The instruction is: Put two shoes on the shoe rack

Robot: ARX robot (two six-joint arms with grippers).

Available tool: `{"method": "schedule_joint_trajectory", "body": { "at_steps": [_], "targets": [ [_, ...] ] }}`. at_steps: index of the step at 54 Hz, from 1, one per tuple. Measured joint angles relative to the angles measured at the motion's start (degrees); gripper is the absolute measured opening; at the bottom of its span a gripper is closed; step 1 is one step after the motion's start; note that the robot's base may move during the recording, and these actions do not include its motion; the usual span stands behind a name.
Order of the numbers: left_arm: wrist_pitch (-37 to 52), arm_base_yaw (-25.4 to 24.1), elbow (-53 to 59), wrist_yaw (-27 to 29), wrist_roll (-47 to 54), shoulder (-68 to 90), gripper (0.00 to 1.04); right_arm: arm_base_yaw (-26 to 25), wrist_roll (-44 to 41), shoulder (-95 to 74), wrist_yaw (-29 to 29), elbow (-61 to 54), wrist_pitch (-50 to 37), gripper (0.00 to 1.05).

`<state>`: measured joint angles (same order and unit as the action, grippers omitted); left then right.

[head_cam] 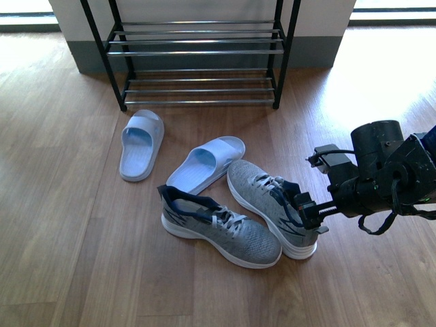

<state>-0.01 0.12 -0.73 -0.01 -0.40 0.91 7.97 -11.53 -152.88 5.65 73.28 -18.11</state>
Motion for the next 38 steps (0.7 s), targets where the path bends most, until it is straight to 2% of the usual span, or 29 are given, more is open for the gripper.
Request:
{"method": "schedule_joint_trajectory", "body": {
  "at_steps": [31,38],
  "targets": [
    [0.0,0.0,0.0,0.0,0.0,0.0,0.95,0.6,-0.2,-7.8,-0.3,11.3,3.5,0.95],
    [0.0,0.0,0.0,0.0,0.0,0.0,0.95,0.6,-0.3,-8.0,-0.3,11.9,3.6,0.8]
  ]
}}
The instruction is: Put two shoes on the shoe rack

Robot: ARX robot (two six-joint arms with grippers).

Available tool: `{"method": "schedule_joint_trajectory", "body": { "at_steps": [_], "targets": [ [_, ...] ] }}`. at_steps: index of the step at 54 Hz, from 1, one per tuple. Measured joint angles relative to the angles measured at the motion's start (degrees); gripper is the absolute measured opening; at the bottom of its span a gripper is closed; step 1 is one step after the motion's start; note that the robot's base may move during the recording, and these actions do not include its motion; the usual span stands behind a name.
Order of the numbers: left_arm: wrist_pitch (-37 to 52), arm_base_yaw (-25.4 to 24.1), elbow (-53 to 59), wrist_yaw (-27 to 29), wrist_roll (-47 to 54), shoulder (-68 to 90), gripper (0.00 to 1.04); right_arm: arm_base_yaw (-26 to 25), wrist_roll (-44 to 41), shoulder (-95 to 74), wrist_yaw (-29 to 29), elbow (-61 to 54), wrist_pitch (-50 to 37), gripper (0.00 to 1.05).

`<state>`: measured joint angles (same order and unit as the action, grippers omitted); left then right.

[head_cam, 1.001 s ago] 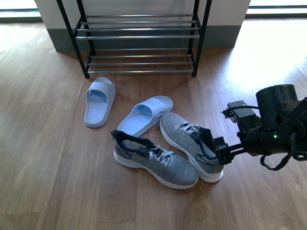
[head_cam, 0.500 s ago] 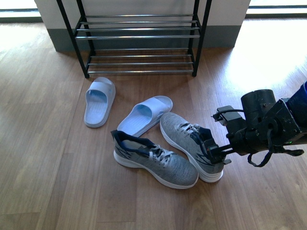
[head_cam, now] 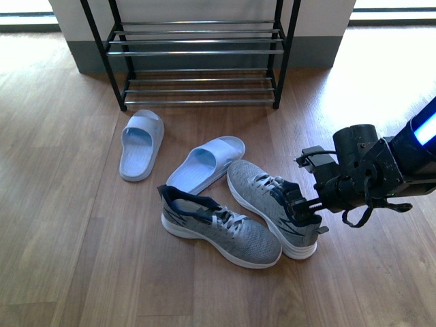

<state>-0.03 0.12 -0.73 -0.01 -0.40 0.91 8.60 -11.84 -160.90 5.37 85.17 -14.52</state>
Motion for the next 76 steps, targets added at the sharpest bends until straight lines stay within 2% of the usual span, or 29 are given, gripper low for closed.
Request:
{"method": "schedule_joint_trajectory", "body": {
  "at_steps": [11,19,27,42,50,58,65,71,76],
  "targets": [
    [0.0,0.0,0.0,0.0,0.0,0.0,0.95,0.0,-0.4,0.0,0.2,0.0,0.0,0.52],
    [0.0,0.0,0.0,0.0,0.0,0.0,0.95,0.1,-0.6,0.0,1.2,-0.8,-0.9,0.21],
    [0.0,0.0,0.0,0.0,0.0,0.0,0.95,0.6,-0.7,0.8,1.4,-3.1,-2.6,0.01],
    [0.0,0.0,0.0,0.0,0.0,0.0,0.95,-0.7,6.7,11.6,1.0,-18.4,-13.7,0.01],
    [0.0,0.0,0.0,0.0,0.0,0.0,0.95,-3.1,12.7,24.9,1.1,-30.8,-20.8,0.01],
    [0.0,0.0,0.0,0.0,0.0,0.0,0.95,-6.3,17.6,38.2,1.5,-42.1,-23.9,0.01],
    [0.0,0.0,0.0,0.0,0.0,0.0,0.95,-11.4,21.8,56.7,2.6,-55.1,-21.7,0.01],
    [0.0,0.0,0.0,0.0,0.0,0.0,0.95,-17.5,23.3,76.5,7.4,-63.8,-13.7,0.01],
    [0.0,0.0,0.0,0.0,0.0,0.0,0.95,-20.0,23.2,88.6,9.8,-67.0,-8.1,0.01]
  ]
}}
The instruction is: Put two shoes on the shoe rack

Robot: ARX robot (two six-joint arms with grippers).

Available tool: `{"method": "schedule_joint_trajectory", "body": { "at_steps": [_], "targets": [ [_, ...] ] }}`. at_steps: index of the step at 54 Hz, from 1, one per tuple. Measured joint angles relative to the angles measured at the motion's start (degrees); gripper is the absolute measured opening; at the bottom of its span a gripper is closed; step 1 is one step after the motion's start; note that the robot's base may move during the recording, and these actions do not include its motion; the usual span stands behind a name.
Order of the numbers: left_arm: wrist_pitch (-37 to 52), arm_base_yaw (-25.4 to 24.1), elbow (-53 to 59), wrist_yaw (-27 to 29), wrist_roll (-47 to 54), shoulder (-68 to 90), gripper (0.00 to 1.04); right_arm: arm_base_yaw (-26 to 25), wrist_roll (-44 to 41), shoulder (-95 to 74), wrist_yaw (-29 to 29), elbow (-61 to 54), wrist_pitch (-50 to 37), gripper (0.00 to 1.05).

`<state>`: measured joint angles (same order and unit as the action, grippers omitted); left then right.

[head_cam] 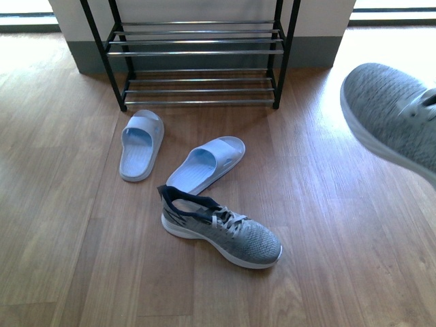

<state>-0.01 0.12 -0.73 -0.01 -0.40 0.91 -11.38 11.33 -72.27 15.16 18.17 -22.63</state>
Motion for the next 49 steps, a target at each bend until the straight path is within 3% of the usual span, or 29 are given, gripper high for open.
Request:
{"method": "schedule_joint_trajectory", "body": {
  "at_steps": [10,49],
  "targets": [
    [0.0,0.0,0.0,0.0,0.0,0.0,0.95,-0.7,-0.1,14.5,2.7,-3.9,4.8,0.01],
    [0.0,0.0,0.0,0.0,0.0,0.0,0.95,-0.8,-0.2,14.6,2.8,-4.1,5.0,0.01]
  ]
}}
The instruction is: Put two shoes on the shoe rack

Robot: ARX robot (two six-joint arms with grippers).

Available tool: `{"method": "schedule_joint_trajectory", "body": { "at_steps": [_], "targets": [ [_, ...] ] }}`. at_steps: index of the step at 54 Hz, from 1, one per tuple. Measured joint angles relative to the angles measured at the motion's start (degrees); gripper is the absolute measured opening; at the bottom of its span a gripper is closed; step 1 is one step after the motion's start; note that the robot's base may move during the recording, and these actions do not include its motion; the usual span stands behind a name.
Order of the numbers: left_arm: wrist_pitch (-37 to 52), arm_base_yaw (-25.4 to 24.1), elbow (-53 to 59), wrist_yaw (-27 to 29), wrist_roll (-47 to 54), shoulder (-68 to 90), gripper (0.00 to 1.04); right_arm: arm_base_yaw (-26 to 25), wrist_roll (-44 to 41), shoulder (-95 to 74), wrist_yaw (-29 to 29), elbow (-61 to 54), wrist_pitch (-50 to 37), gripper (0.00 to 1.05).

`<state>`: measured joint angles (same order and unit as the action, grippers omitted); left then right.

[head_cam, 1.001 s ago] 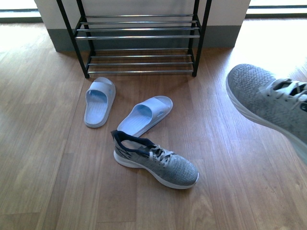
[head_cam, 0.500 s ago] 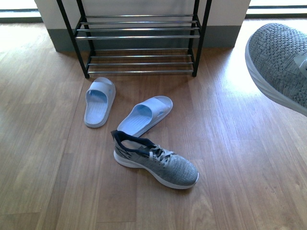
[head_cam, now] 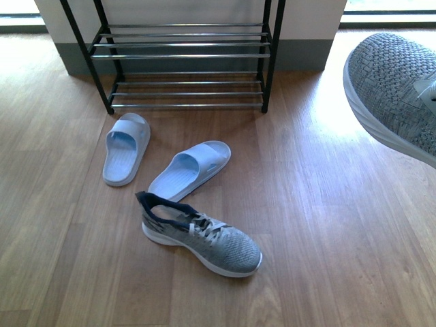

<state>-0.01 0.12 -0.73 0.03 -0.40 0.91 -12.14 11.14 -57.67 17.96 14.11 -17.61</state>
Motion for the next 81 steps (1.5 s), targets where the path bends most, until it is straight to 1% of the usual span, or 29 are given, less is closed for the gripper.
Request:
{"method": "schedule_joint_trajectory", "body": {
  "at_steps": [40,42,43,45,51,52,53,55,56,61,63,65,69,70,74,77,81],
  "targets": [
    [-0.1,0.2,-0.1,0.3,0.0,0.2,0.95,-0.2,0.0,0.0,-0.3,-0.1,0.0,0.01],
    [-3.3,2.5,-1.3,8.9,0.6,2.2,0.95,-0.2,0.0,0.0,-0.3,-0.1,0.0,0.01],
    [-3.9,4.1,-2.2,14.7,1.3,5.5,0.95,-0.2,0.0,0.0,-0.3,-0.1,0.0,0.01],
    [-1.8,4.0,-3.5,20.0,3.0,12.5,0.95,-0.2,0.0,0.0,-0.3,-0.1,0.0,0.01],
    [9.1,-0.4,-5.4,15.3,8.4,28.5,0.95,-0.2,0.0,0.0,-0.3,-0.1,0.0,0.01],
    [11.7,-1.4,-5.9,13.0,9.8,32.2,0.95,-0.2,0.0,0.0,-0.3,-0.1,0.0,0.01],
    [13.0,-1.8,-6.1,12.2,11.0,34.1,0.95,-0.2,0.0,0.0,-0.3,-0.1,0.0,0.01],
    [18.5,-3.3,-7.0,9.1,14.1,41.9,0.95,-0.2,0.0,0.0,-0.3,-0.1,0.0,0.01],
    [22.1,-4.3,-8.0,6.7,17.6,47.8,0.95,-0.2,0.0,0.0,-0.3,-0.1,0.0,0.01],
    [28.5,-5.1,-11.5,0.7,26.8,63.6,0.95,-0.2,0.0,0.0,-0.3,-0.1,0.0,0.01],
    [28.5,-5.4,-13.6,-2.2,31.2,71.1,0.95,-0.2,0.0,0.0,-0.3,-0.1,0.0,0.01],
    [27.7,-5.6,-15.0,-4.0,35.6,76.5,0.95,-0.2,0.0,0.0,-0.3,-0.1,0.0,0.01],
    [25.9,-6.0,-17.8,-7.0,44.0,87.1,0.95,-0.2,0.0,0.0,-0.3,-0.1,0.0,0.01],
    [25.5,-6.1,-18.3,-7.3,44.6,88.3,0.95,-0.2,0.0,0.0,-0.3,-0.1,0.0,0.01],
    [21.5,-6.7,-22.3,-9.9,53.9,97.0,0.95,-0.2,0.0,0.0,-0.3,-0.1,0.0,0.01],
    [19.5,-6.9,-25.7,-10.1,62.7,104.6,0.95,-0.2,0.0,0.0,-0.3,-0.1,0.0,0.01],
    [19.4,-6.9,-28.6,-9.3,68.3,110.9,0.95,-0.2,0.0,0.0,-0.3,-0.1,0.0,0.01]
  ]
}}
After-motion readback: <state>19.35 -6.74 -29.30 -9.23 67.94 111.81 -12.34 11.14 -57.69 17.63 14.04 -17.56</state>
